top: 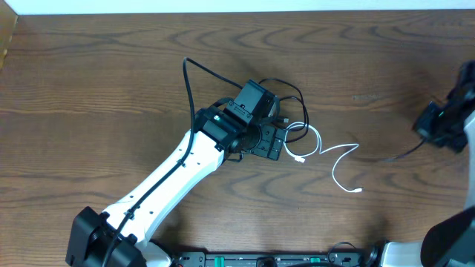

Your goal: Untangle cables

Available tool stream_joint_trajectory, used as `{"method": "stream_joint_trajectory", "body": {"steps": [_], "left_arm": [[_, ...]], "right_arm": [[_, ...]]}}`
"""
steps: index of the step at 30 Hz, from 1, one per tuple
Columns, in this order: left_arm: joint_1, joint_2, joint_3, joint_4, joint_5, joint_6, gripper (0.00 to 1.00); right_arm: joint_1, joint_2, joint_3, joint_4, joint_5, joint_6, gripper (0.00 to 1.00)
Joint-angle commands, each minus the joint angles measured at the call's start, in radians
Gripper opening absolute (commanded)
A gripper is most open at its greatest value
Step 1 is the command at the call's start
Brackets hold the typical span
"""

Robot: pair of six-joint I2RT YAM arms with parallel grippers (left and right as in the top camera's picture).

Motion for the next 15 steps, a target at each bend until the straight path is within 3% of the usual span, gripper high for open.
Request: {"method": "stream_joint_trajectory", "body": {"steps": [1, 10, 12, 15], "left_arm": [[-0.001, 0.008, -0.004, -0.002, -0.011, -0.005, 0.91], [-0.001, 0.008, -0.004, -0.003, -0.010, -0.005, 0.91], [-0.001, 0.008, -0.004, -0.003, -0.010, -0.005, 0.91], [-0.001, 0.008, -0.004, -0.002, -0.011, -0.005, 0.91]], "right_arm": [[-0.002, -0.013, 0.136, -0.076, 0.083, -0.073, 0.01], [-0.002, -0.012, 0.212, -0.109, 0.182, -0.120, 0.01], [0.001, -0.012, 0.212, -0.111, 0.107, -0.124, 0.01], [0.001, -0.012, 0.212, -0.157, -0.192, -0.307, 0.02]]}}
